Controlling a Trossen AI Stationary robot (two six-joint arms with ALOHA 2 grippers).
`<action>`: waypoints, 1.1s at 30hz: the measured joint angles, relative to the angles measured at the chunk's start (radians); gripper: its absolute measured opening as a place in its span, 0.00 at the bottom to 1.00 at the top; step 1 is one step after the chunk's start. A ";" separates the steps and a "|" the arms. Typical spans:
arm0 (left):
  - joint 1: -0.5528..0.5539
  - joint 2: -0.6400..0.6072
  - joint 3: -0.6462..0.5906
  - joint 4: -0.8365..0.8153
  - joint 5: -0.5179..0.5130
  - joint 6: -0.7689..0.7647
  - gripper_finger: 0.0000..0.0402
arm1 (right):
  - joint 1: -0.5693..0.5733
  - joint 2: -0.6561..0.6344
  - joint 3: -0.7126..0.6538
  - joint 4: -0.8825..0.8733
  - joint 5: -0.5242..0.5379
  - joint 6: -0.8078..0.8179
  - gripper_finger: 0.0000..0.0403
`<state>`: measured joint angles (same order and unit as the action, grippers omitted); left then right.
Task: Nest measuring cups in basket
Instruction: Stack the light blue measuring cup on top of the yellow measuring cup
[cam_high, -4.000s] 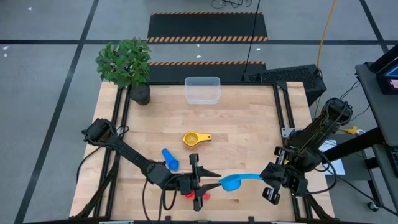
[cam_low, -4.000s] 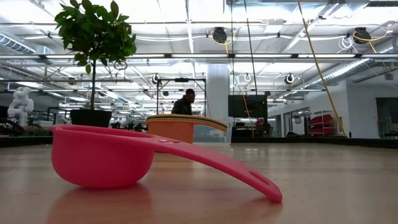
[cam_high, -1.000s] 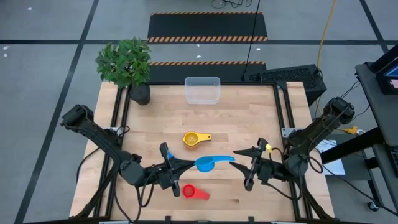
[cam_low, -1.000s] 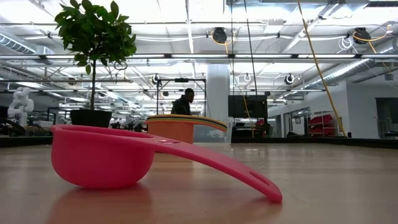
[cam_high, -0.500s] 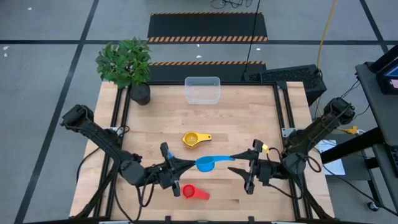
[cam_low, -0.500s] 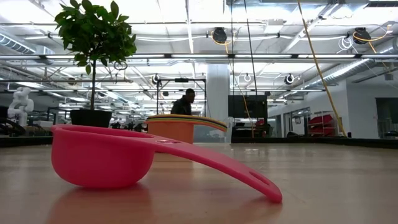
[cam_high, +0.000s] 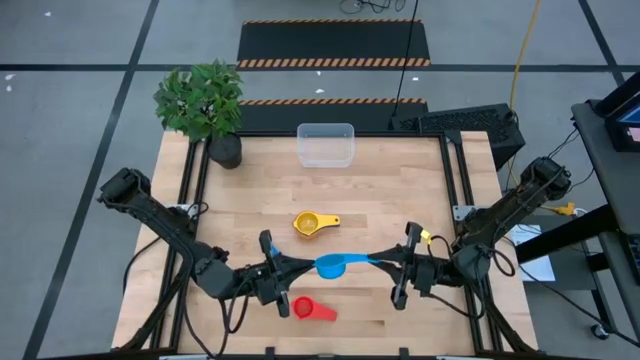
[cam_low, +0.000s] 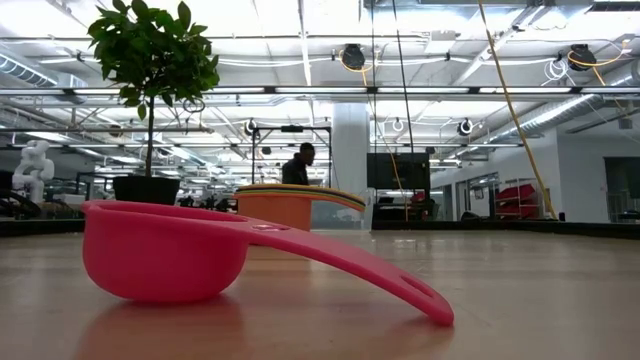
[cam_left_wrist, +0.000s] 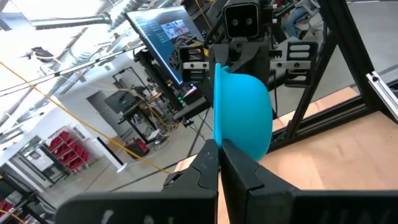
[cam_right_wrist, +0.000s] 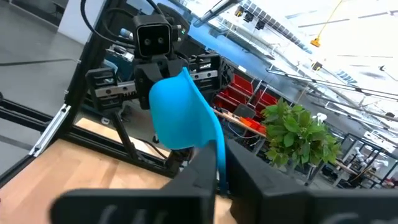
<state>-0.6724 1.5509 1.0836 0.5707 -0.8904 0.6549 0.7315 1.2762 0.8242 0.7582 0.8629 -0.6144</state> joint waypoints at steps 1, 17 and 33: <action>0.000 0.000 0.000 0.000 0.000 -0.003 0.01 | 0.000 0.000 0.000 0.000 0.003 -0.007 0.03; -0.111 -0.060 0.000 0.000 -0.490 -0.105 0.74 | -0.019 -0.001 -0.044 -0.007 0.130 -0.146 0.00; -0.072 -0.162 0.000 -0.631 -0.372 -0.692 0.58 | -0.333 -0.001 -0.248 0.001 -0.349 -0.186 0.00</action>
<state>-0.7443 1.3893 1.0836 -0.0600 -1.2625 -0.0371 0.3987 1.2753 0.5761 0.7596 0.5136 -0.8005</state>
